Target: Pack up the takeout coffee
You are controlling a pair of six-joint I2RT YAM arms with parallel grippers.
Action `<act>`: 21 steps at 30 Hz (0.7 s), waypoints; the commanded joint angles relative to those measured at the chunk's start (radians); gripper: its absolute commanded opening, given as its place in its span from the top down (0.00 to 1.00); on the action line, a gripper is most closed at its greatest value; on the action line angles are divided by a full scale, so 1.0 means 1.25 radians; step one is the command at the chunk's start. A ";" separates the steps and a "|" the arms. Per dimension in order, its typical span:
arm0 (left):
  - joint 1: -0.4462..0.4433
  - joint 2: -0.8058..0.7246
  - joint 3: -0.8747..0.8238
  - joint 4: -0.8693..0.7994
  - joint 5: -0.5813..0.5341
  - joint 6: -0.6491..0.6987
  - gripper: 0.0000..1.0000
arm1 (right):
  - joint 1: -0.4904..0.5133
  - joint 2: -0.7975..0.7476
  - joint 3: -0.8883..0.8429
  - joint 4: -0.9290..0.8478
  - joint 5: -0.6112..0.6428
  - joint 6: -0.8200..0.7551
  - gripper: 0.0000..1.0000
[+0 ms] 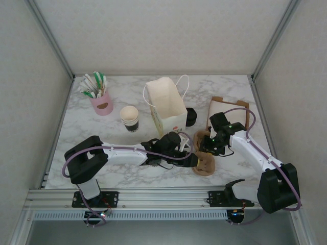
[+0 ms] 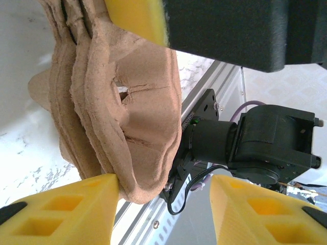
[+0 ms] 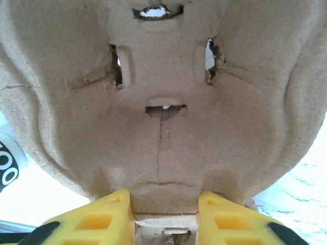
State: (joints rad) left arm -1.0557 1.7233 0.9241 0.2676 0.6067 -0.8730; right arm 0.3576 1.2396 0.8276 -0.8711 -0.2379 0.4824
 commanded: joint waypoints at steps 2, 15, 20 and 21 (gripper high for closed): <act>0.011 0.017 0.030 0.014 -0.009 -0.010 0.49 | 0.005 -0.011 -0.013 -0.007 -0.050 0.002 0.71; 0.027 0.024 0.025 0.041 0.005 -0.040 0.49 | 0.020 -0.036 -0.019 -0.013 -0.058 0.023 0.71; 0.027 0.031 0.028 0.042 0.014 -0.039 0.49 | 0.021 -0.037 -0.014 -0.021 -0.048 0.026 0.71; 0.027 0.031 0.028 0.042 0.015 -0.039 0.49 | 0.021 -0.039 -0.012 -0.025 -0.045 0.028 0.71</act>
State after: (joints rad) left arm -1.0321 1.7401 0.9287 0.2718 0.6319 -0.9180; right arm 0.3672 1.2140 0.8112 -0.8574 -0.2390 0.4946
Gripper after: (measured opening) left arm 0.509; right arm 0.294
